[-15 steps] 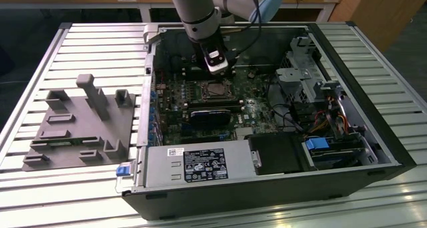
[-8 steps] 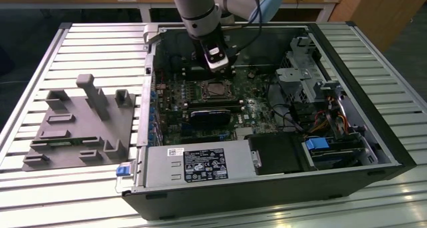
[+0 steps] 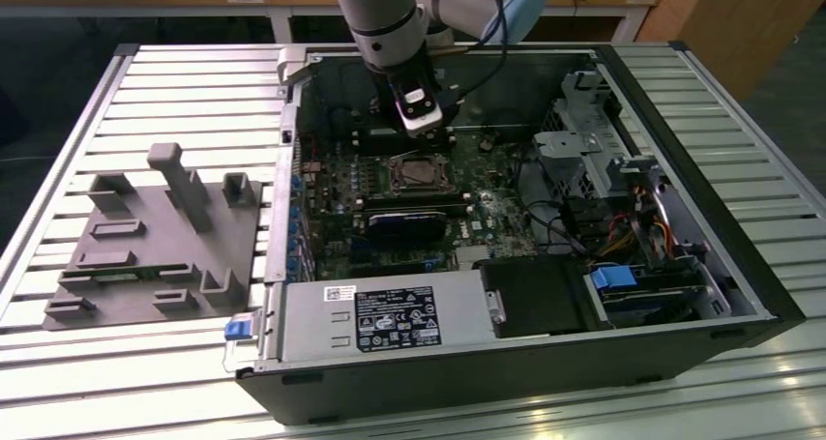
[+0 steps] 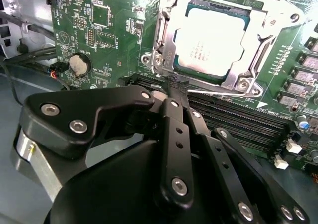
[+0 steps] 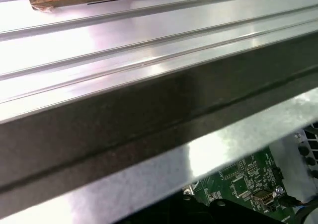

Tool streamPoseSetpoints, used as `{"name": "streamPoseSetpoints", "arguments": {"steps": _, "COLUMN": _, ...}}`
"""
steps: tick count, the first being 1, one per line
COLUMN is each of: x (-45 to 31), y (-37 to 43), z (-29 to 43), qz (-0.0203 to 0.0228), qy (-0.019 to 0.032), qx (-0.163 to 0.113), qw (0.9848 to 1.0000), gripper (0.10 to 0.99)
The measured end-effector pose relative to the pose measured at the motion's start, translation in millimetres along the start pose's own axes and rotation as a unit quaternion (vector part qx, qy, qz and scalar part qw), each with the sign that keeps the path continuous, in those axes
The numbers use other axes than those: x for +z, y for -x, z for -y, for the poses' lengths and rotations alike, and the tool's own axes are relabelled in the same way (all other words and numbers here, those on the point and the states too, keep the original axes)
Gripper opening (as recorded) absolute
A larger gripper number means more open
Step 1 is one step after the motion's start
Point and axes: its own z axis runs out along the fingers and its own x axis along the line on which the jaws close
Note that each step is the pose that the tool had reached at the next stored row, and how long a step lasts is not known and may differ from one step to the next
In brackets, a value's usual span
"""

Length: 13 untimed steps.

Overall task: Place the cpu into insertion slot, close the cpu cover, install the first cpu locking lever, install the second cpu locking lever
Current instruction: 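Install the first cpu locking lever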

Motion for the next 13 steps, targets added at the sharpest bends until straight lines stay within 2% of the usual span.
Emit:
{"name": "streamPoseSetpoints", "arguments": {"steps": 2, "x": 0.1, "y": 0.3, "z": -0.1, "qz": -0.0038, "qy": -0.0016, "qx": 0.000, "qw": 1.0000, "gripper": 0.106}}
{"name": "streamPoseSetpoints", "arguments": {"steps": 5, "x": 0.3, "y": 1.0, "z": -0.3, "qz": -0.0126, "qy": -0.0049, "qx": 0.001, "qw": 0.9999, "gripper": 0.106}}
{"name": "streamPoseSetpoints", "arguments": {"steps": 9, "x": 0.3, "y": 1.0, "z": -0.3, "qz": -0.0134, "qy": -0.0049, "qx": 0.001, "qw": 0.9999, "gripper": 0.106}}
{"name": "streamPoseSetpoints", "arguments": {"steps": 13, "x": 0.3, "y": 1.0, "z": -0.4, "qz": -0.0160, "qy": 0.0025, "qx": 0.003, "qw": 0.9999, "gripper": 0.106}}
